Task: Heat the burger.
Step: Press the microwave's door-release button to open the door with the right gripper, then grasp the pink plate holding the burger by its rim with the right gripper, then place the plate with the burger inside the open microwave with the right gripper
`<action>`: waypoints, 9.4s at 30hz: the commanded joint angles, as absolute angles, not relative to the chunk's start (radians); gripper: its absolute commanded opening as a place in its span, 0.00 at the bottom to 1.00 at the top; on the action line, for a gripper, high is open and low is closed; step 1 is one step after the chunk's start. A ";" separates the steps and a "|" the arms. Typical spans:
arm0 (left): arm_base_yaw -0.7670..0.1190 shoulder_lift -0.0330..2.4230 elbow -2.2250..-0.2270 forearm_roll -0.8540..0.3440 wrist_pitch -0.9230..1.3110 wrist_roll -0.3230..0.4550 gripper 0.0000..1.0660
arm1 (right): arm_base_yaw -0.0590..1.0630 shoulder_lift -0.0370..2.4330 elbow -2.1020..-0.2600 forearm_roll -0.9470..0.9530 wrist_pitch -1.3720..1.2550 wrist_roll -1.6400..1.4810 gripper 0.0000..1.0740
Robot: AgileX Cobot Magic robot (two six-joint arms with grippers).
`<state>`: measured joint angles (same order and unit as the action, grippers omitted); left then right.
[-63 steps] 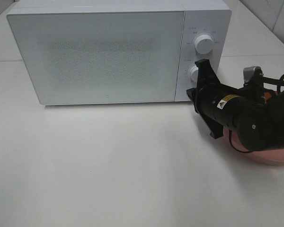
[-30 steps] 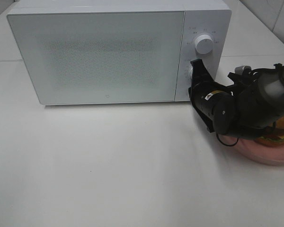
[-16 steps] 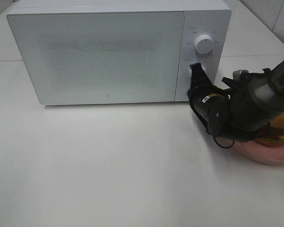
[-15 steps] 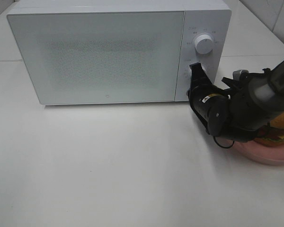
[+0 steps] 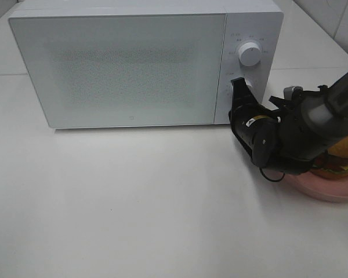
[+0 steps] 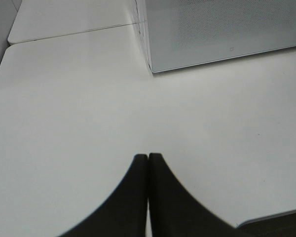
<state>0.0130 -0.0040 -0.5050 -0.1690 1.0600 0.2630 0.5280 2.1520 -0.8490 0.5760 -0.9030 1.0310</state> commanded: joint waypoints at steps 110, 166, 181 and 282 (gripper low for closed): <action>0.012 -0.024 -0.506 -0.169 1.049 0.262 0.00 | 0.523 1.624 -1.077 0.000 0.720 0.128 0.66; 0.012 -0.024 -0.506 -0.169 1.049 0.262 0.00 | 0.523 2.066 -1.120 -0.354 0.709 0.284 0.37; 0.012 -0.024 -0.506 -0.169 1.049 0.262 0.00 | 0.523 2.009 -1.110 -0.391 0.734 0.249 0.00; 0.012 -0.024 -0.506 -0.169 1.049 0.262 0.00 | 0.811 1.630 -0.895 -0.450 0.166 -1.157 0.00</action>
<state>0.0130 -0.0040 -0.5050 -0.1690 1.0600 0.2630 0.8150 1.6290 -0.8650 -0.4660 0.2020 -1.1270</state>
